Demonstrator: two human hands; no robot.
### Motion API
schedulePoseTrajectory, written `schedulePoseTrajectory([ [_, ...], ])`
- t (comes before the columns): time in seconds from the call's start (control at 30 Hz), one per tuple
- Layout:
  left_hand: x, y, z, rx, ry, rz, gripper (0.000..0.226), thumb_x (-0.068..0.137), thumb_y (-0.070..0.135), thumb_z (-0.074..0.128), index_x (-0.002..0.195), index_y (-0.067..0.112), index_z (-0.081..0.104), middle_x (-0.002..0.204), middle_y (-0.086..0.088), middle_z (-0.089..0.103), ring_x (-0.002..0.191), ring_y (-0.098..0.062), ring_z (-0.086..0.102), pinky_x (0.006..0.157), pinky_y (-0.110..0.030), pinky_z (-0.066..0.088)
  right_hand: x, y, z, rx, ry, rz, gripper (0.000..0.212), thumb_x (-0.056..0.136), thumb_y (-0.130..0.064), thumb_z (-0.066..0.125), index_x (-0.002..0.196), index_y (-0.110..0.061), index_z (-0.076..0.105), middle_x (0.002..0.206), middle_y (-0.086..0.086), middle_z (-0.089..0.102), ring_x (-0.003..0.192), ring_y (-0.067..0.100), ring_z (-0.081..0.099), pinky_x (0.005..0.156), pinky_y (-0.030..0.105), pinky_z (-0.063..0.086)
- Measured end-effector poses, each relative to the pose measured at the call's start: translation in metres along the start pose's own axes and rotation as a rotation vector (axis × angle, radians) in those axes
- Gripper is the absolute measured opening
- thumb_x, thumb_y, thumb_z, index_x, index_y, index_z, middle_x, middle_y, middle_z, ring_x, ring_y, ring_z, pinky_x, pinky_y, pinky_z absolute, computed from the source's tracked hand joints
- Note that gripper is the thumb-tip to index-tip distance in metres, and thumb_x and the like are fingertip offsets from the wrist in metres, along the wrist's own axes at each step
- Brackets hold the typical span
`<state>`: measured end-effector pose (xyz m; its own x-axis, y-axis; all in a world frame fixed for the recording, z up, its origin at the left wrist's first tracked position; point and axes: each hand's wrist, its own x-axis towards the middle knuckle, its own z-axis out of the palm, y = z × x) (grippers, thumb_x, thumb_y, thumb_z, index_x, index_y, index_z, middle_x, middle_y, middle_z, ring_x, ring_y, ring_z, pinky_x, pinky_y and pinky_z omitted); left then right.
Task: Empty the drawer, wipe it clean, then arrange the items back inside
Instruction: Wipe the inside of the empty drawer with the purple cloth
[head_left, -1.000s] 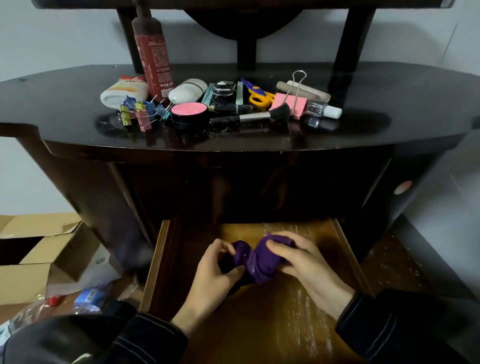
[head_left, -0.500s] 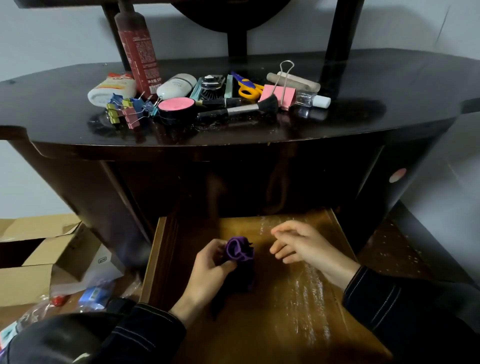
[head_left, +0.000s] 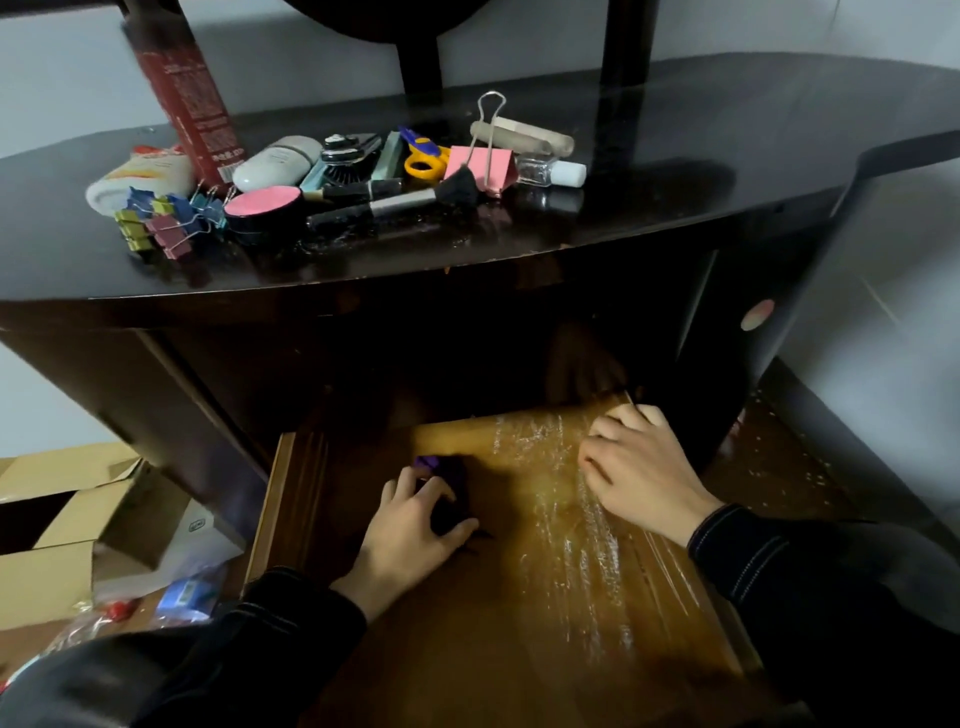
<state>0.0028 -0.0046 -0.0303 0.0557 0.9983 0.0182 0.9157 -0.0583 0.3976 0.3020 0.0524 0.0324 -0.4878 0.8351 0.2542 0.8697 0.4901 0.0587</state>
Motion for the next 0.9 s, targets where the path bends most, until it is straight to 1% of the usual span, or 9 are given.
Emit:
schedulePoseTrajectory([
  [0.07,0.003,0.006,0.003,0.124,0.045,0.013,0.036,0.088,0.059,0.061,0.105,0.028,0.053,0.116,0.008,0.039,0.102,-0.015,0.044,0.082,-0.026,0.05,0.001,0.001,0.003,-0.01,0.059,0.004,0.022,0.093,-0.034,0.053,0.083,-0.029,0.072,0.087,-0.011,0.062,0.096,0.018,0.052,0.089,0.038,0.035],
  [0.17,0.013,0.018,0.001,0.112,0.057,0.064,0.022,0.09,0.032,0.069,0.097,0.023,0.049,0.114,0.005,0.044,0.101,-0.021,0.049,0.079,-0.031,0.052,0.001,0.0,0.005,-0.023,0.071,-0.004,0.021,0.091,-0.033,0.054,0.081,-0.027,0.072,0.086,-0.009,0.062,0.094,0.019,0.052,0.088,0.039,0.035],
  [0.23,0.02,0.023,0.002,0.069,0.046,0.164,0.031,0.09,0.023,0.069,0.114,0.022,0.05,0.117,0.005,0.047,0.105,-0.02,0.051,0.085,-0.033,0.053,0.001,-0.001,0.004,-0.055,0.039,-0.014,0.023,0.092,-0.032,0.053,0.082,-0.025,0.072,0.086,-0.007,0.063,0.094,0.02,0.053,0.089,0.04,0.038],
  [0.3,0.029,0.025,0.004,0.031,0.043,0.239,0.058,0.088,0.014,0.068,0.139,0.023,0.041,0.125,0.005,0.049,0.111,-0.018,0.048,0.093,-0.032,0.051,0.001,-0.002,0.004,-0.077,0.024,-0.008,0.024,0.092,-0.032,0.052,0.083,-0.024,0.072,0.087,-0.006,0.063,0.094,0.021,0.054,0.089,0.04,0.04],
  [0.4,0.04,0.02,0.009,0.074,0.034,0.261,0.065,0.087,0.0,0.06,0.147,0.02,0.043,0.132,-0.001,0.044,0.117,-0.022,0.041,0.1,-0.033,0.047,0.002,-0.002,0.003,-0.085,0.014,-0.001,0.022,0.091,-0.032,0.053,0.086,-0.024,0.072,0.09,-0.006,0.062,0.095,0.02,0.053,0.089,0.04,0.04],
  [0.5,0.041,0.013,0.023,0.042,-0.003,0.214,0.059,0.091,0.01,0.054,0.148,0.02,0.042,0.137,-0.004,0.039,0.124,-0.025,0.038,0.105,-0.035,0.044,0.002,-0.003,0.003,-0.092,-0.011,0.001,0.026,0.091,-0.033,0.048,0.091,-0.025,0.072,0.094,-0.007,0.061,0.098,0.02,0.052,0.091,0.039,0.039],
  [0.63,0.036,0.02,0.032,0.023,0.036,0.213,0.054,0.094,0.044,0.053,0.143,0.021,0.047,0.135,-0.004,0.041,0.123,-0.025,0.041,0.102,-0.037,0.047,0.005,-0.006,-0.003,-0.135,-0.038,0.0,0.036,0.088,-0.037,0.038,0.09,-0.026,0.072,0.096,-0.008,0.061,0.098,0.019,0.052,0.089,0.04,0.036],
  [0.77,0.027,0.024,0.029,0.07,0.045,0.317,0.036,0.095,0.029,0.06,0.131,0.022,0.058,0.129,-0.003,0.047,0.113,-0.025,0.048,0.08,-0.035,0.055,0.019,-0.009,-0.011,-0.138,-0.085,0.043,0.036,0.088,-0.038,0.037,0.09,-0.028,0.072,0.1,-0.009,0.06,0.099,0.018,0.05,0.088,0.039,0.037],
  [0.9,0.035,0.021,0.025,0.084,0.017,0.42,0.032,0.098,0.025,0.058,0.129,0.021,0.061,0.125,-0.003,0.052,0.111,-0.025,0.051,0.076,-0.039,0.056,0.023,-0.009,-0.011,-0.097,-0.082,0.091,0.036,0.087,-0.04,0.036,0.087,-0.031,0.071,0.098,-0.011,0.062,0.097,0.016,0.05,0.089,0.038,0.036],
])
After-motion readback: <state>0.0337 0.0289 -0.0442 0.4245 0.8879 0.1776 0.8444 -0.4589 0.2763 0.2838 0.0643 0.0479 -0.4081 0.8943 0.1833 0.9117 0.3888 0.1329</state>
